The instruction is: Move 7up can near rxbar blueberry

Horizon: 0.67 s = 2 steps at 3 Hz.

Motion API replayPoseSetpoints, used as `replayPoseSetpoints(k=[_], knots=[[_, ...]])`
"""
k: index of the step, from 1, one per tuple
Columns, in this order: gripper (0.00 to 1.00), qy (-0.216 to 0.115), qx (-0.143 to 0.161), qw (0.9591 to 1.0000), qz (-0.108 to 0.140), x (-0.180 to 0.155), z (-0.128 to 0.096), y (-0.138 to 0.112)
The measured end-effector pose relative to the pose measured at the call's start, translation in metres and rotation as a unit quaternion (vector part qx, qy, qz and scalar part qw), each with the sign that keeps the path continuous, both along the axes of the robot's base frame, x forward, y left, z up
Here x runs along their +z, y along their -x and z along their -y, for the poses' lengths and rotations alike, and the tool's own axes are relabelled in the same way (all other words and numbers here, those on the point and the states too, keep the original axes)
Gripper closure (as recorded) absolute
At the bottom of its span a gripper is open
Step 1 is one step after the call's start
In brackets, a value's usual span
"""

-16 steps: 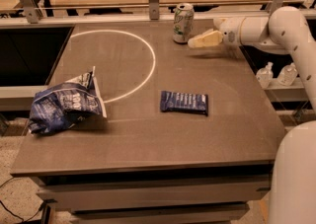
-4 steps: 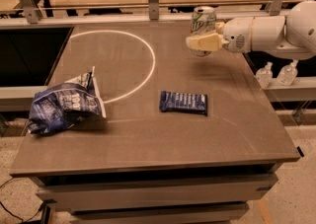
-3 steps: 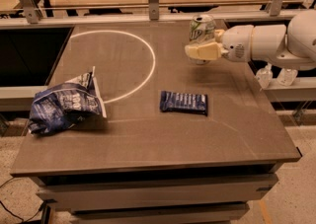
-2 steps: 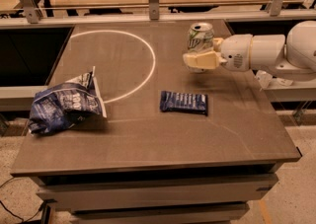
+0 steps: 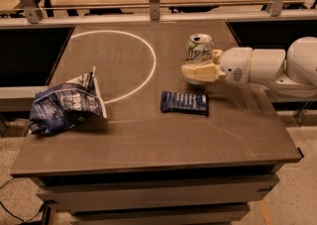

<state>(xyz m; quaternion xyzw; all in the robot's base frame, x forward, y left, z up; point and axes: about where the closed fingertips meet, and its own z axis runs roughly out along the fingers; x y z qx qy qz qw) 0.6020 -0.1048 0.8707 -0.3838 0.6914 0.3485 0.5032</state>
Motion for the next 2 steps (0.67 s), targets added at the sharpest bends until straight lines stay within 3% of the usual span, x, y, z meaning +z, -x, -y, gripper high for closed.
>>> replayPoseSetpoints(k=[2], knots=[[1.00,0.004,0.019,0.9996,-0.020,-0.0122,-0.0028,0.0195]])
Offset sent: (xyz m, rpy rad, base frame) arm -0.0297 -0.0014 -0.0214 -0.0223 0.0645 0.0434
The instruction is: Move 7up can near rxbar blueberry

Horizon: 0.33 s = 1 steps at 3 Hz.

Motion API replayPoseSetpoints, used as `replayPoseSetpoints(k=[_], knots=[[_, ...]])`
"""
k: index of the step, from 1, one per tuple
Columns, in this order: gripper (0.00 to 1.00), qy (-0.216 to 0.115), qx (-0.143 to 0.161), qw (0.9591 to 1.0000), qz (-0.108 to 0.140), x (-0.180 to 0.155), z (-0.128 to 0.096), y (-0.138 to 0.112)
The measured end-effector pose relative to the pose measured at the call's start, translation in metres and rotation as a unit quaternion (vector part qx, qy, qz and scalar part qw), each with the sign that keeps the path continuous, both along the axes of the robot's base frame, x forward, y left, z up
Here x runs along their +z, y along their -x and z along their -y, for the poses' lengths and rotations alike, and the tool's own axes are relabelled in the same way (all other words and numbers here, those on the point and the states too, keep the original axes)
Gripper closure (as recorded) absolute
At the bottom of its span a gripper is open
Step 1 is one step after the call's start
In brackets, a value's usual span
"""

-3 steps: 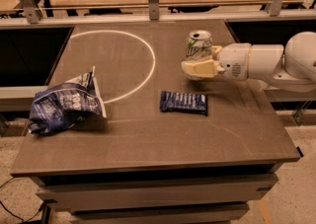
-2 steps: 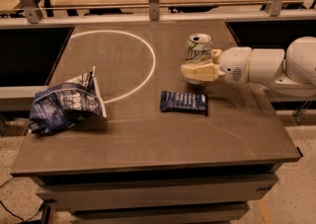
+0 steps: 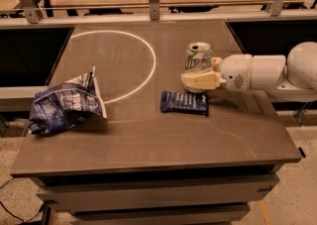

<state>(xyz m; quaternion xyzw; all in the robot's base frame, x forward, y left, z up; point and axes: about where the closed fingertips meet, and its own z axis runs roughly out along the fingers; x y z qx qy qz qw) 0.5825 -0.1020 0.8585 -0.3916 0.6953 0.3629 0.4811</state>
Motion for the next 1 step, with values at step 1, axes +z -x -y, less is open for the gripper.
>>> replayPoseSetpoints(k=[1], knots=[[1.00,0.018,-0.004,0.9997,-0.017,-0.0111,-0.0009,0.0048]])
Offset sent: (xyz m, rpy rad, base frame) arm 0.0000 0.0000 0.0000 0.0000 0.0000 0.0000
